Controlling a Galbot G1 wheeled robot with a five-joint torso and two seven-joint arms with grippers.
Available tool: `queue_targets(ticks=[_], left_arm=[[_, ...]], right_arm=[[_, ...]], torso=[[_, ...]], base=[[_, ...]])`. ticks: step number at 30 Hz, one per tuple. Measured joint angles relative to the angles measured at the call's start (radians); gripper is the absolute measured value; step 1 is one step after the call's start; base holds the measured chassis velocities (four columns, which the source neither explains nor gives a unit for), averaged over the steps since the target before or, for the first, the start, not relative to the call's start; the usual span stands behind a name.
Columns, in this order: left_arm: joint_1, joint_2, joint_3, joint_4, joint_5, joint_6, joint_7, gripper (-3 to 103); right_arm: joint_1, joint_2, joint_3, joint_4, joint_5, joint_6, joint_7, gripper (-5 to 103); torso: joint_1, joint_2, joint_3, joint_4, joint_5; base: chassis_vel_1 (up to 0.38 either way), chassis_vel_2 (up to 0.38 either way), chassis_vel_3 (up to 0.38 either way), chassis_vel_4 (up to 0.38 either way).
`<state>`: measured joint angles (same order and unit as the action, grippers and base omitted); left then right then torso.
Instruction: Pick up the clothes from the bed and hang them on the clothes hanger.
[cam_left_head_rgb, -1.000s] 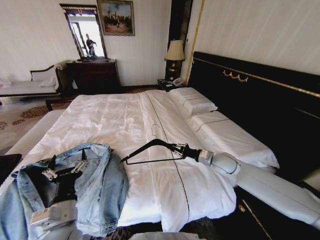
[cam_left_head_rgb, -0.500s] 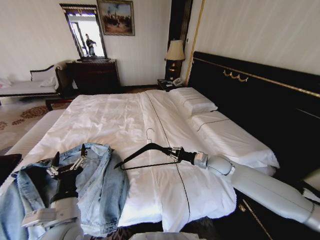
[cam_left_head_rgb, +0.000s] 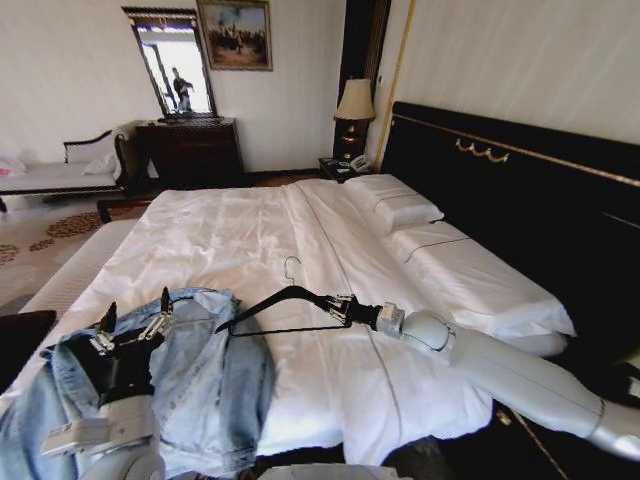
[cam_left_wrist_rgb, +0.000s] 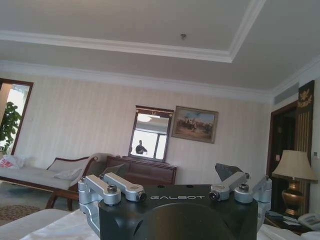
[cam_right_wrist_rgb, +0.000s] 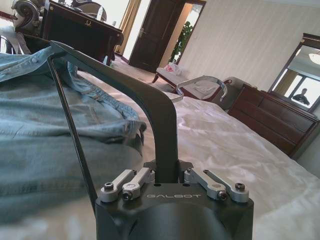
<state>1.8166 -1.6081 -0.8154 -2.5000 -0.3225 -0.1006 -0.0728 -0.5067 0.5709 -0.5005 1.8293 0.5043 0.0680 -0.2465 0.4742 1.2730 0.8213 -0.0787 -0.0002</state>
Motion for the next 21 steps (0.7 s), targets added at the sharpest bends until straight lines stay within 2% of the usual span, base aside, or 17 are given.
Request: queue_targets(ticks=[13, 18, 21], left_arm=[[0.0, 0.0, 0.001, 0.0, 0.007, 0.0, -0.001, 100], [0.004, 0.0, 0.001, 0.0, 0.01, 0.0, -0.001, 100], [0.007, 0.0, 0.001, 0.0, 0.012, 0.0, -0.001, 100]], right_arm=[[-0.027, -0.014, 0.028, 0.0, -0.006, 0.009, -0.015, 20], [-0.029, -0.015, 0.03, 0.001, -0.006, 0.011, -0.019, 20], [-0.03, -0.014, 0.03, 0.002, -0.006, 0.015, -0.019, 20]], torso=[[0.0, 0.0, 0.0, -0.0001, -0.0001], [0.0, 0.0, 0.0, 0.0003, -0.0001], [0.0, 0.0, 0.0, -0.0003, 0.0006]], base=[[0.25, 0.315, -0.252, -0.307], [0.245, 0.227, -0.224, -0.202], [0.23, 0.185, -0.22, -0.178]])
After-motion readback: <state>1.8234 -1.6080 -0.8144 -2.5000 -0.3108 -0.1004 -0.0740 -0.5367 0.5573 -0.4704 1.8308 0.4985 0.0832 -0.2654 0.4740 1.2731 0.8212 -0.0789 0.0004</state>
